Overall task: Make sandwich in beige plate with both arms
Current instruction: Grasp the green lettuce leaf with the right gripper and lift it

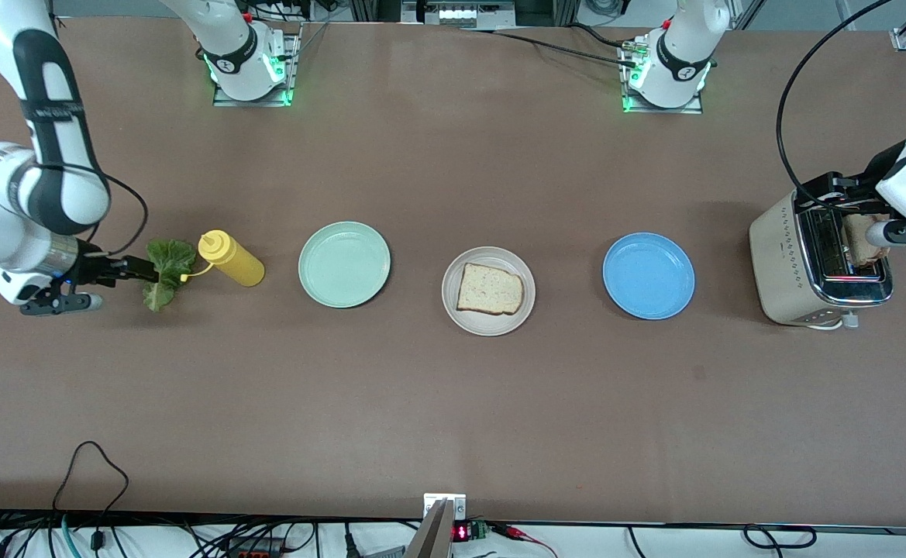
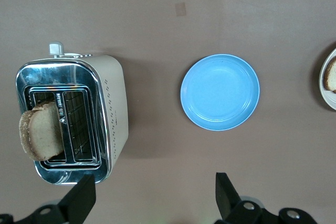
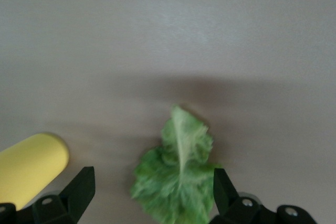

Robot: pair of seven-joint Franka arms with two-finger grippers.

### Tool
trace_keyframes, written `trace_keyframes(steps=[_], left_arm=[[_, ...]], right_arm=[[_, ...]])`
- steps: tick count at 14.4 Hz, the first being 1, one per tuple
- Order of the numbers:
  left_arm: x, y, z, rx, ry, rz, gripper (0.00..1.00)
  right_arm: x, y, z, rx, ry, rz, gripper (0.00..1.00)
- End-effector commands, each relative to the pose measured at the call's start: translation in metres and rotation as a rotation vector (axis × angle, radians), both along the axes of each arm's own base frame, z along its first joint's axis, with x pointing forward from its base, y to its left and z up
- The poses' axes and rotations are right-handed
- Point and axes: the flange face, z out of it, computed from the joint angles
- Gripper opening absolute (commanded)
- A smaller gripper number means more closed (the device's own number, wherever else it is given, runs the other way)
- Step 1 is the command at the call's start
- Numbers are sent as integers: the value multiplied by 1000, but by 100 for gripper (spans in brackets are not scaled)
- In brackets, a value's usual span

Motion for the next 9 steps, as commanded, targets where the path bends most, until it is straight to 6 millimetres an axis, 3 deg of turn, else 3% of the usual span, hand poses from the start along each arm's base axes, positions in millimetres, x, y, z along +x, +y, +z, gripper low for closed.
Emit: trace_keyframes(steps=[1, 7, 9], left_arm=[[2, -1, 6, -15, 5, -7, 100], [1, -1, 7, -13, 6, -8, 100], [2, -1, 6, -15, 8, -7, 100]], right_arm=[[6, 8, -27, -50, -11, 9, 100], [5, -1, -61, -86, -23, 22, 99], [5, -1, -62, -86, -21, 22, 80]])
